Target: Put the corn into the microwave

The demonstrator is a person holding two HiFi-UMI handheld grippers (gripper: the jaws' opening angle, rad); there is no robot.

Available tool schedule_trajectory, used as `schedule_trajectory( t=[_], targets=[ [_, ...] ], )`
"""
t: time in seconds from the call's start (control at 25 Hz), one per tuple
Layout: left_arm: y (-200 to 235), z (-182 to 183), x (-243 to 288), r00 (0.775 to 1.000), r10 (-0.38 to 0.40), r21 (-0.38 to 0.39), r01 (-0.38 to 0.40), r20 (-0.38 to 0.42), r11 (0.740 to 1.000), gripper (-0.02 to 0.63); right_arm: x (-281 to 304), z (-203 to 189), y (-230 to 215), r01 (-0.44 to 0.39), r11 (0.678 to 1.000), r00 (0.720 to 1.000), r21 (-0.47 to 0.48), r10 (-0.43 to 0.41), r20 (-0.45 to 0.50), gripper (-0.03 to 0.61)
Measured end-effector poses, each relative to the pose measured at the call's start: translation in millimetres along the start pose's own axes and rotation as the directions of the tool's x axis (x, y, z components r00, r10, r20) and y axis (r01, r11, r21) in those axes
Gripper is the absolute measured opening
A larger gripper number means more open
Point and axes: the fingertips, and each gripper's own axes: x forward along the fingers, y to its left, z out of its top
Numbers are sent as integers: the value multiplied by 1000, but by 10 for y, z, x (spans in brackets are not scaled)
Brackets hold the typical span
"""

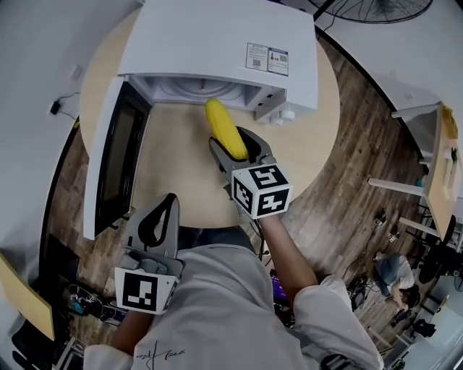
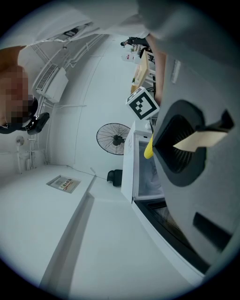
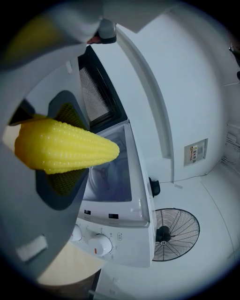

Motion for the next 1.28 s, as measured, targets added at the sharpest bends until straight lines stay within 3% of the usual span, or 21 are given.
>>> schedule_trajectory(
  t=[1.28],
  targets=[
    [181,0,159,998,56,-40,-56,-19,998,-5,1011,49,-493,110,994,994,-23,-110,20,265]
  ],
)
